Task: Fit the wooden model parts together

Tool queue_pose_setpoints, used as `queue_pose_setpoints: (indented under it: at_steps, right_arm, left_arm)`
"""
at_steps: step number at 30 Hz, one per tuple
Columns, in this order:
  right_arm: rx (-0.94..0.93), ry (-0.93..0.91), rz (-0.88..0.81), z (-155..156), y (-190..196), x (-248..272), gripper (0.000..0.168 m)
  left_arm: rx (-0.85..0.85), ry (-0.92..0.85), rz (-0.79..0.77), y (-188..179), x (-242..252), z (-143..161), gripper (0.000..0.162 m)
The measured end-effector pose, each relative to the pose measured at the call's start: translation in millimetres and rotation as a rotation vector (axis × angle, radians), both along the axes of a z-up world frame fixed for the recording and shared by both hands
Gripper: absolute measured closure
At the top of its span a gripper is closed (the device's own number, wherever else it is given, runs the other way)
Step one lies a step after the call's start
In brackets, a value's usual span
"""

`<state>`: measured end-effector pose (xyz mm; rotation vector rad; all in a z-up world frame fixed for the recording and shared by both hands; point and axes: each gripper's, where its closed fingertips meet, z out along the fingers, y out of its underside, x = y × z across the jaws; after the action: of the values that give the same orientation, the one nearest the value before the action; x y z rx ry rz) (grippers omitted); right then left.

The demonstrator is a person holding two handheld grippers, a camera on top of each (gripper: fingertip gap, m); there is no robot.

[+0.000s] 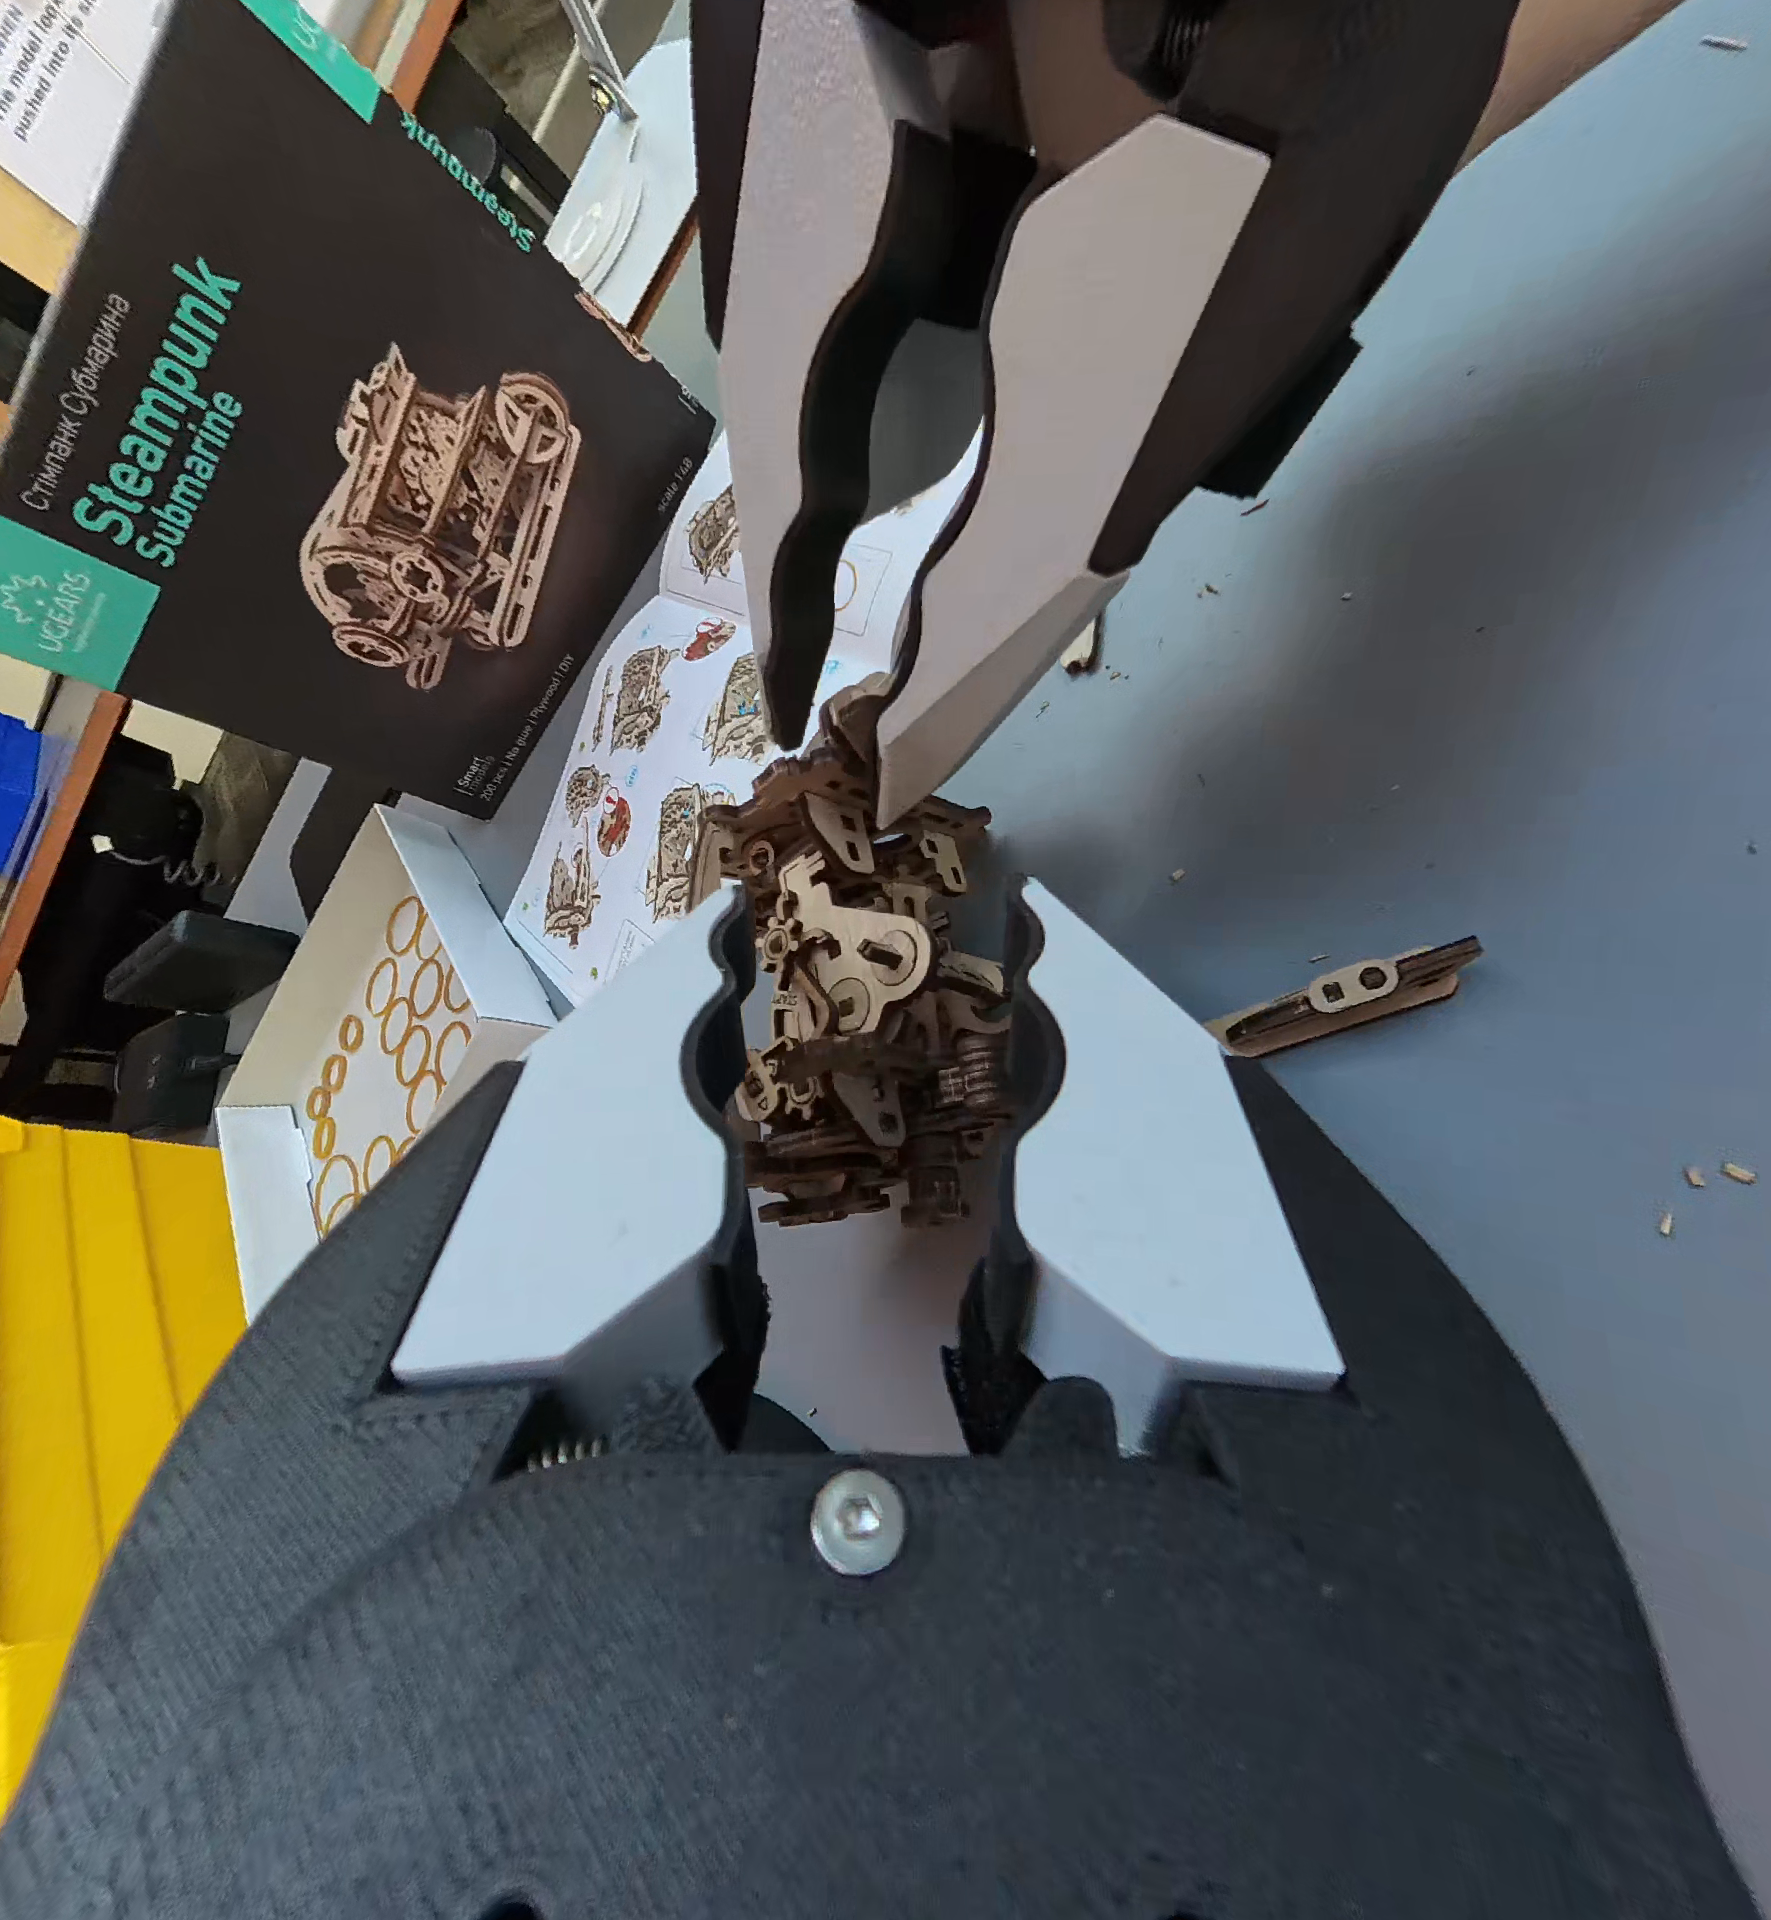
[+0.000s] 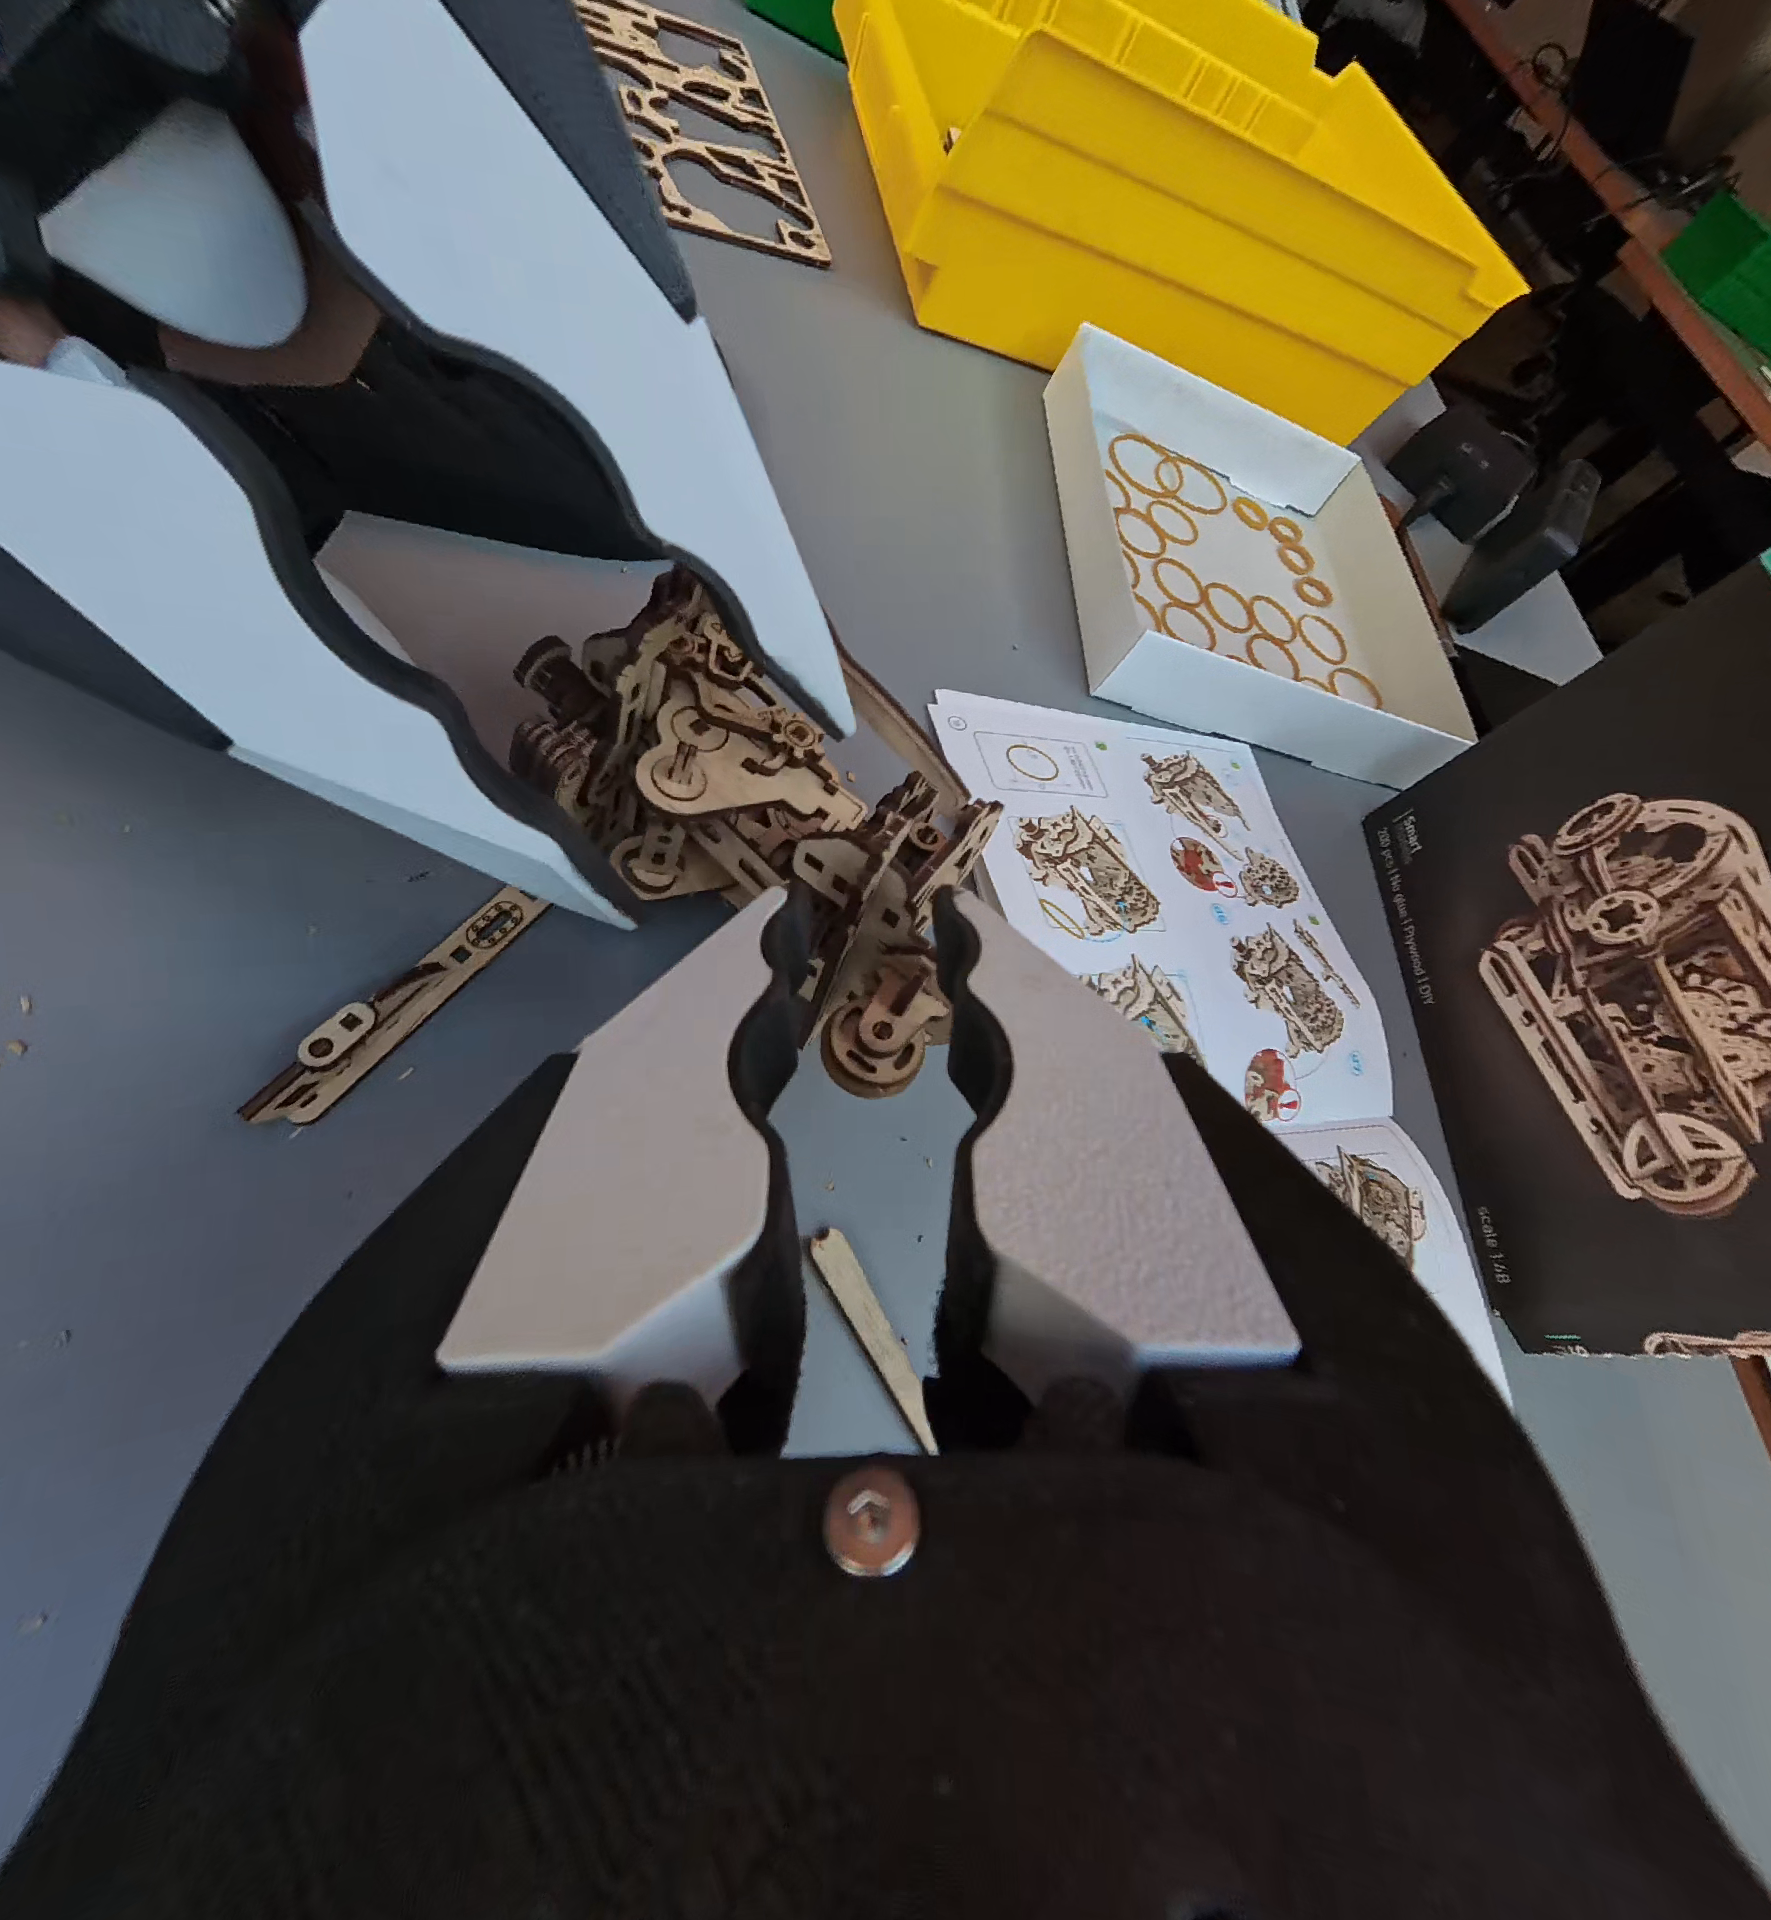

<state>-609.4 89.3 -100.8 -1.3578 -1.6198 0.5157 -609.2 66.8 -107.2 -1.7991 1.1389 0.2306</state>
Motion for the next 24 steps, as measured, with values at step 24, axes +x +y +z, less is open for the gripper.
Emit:
queue_pose_setpoints:
  at_steps: [24]
  right_arm:
    - [0.525,-0.075,0.018,-4,5,-14,0.136]
  left_arm:
    - [-0.101,-0.067,-0.012,4,3,-11,0.106]
